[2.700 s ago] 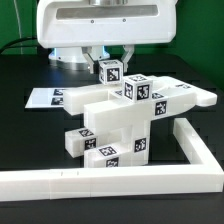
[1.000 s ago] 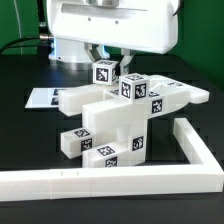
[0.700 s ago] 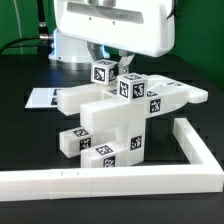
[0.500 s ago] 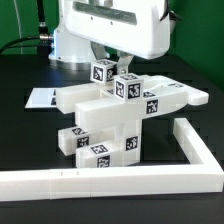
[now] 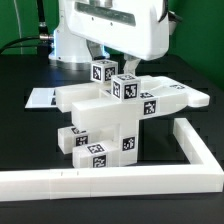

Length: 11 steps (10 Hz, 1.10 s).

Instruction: Assemble chair

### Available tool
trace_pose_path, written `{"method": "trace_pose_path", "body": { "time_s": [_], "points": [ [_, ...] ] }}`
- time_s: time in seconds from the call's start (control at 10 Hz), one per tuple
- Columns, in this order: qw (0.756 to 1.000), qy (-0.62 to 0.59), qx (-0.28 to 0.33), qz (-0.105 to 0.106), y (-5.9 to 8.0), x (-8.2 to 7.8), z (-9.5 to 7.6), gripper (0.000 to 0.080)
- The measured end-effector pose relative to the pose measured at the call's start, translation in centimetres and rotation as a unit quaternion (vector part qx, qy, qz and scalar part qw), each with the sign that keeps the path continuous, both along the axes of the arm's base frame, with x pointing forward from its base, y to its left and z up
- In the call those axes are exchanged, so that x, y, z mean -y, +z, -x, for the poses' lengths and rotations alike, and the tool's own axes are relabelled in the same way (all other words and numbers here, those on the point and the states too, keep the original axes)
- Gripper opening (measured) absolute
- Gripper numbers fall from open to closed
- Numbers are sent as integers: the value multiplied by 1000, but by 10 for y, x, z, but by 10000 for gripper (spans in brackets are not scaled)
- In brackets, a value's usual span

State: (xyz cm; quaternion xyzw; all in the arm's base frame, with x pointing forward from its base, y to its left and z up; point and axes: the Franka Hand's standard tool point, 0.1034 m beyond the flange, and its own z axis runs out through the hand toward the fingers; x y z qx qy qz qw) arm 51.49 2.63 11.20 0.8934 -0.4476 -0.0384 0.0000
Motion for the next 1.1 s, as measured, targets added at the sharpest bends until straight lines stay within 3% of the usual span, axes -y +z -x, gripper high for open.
{"method": "trace_pose_path", "body": {
  "time_s": [0.1,0.6,1.1],
  "points": [
    [999,32,2,-2,0,0,0,642],
    [981,195,6,-13,-1,1,1,649],
    [898,439,12,-15,-4,9,2,649]
  ]
}}
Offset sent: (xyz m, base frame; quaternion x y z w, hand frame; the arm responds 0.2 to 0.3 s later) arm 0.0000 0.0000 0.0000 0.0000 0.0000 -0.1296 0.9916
